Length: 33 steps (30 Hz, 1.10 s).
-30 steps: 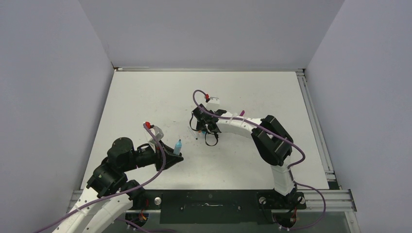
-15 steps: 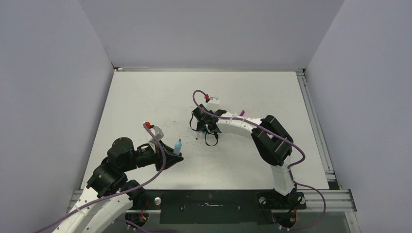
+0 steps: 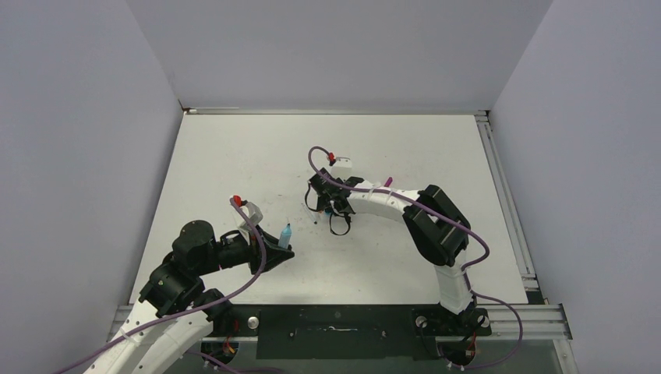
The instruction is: Insert the pens into the pen caps
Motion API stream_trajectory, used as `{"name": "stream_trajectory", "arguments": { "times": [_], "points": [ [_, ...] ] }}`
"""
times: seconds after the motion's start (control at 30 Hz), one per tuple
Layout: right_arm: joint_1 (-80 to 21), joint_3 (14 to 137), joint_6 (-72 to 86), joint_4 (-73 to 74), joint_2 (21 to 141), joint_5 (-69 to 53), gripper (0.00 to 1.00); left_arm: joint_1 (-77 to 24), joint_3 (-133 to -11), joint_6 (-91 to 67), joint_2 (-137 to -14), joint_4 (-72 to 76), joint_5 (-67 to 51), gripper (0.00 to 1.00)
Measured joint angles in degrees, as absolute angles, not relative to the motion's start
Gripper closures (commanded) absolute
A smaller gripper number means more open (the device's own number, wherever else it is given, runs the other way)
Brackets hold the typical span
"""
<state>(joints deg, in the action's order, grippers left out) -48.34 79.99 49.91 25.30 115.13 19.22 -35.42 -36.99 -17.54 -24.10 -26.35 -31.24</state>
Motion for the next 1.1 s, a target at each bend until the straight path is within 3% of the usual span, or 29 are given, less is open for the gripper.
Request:
{"name": "stream_trajectory", "arguments": {
  "times": [0.43, 1.1],
  "points": [
    [-48.3, 78.2, 47.7, 24.9, 115.1, 18.7, 0.57, -35.4, -37.0, -17.5, -24.1, -26.3, -30.6, 1.00],
    [-47.8, 77.5, 37.9, 23.7, 114.9, 17.7, 0.55, -35.4, -37.0, -17.5, -24.8, -26.3, -30.3, 1.00]
  ]
}}
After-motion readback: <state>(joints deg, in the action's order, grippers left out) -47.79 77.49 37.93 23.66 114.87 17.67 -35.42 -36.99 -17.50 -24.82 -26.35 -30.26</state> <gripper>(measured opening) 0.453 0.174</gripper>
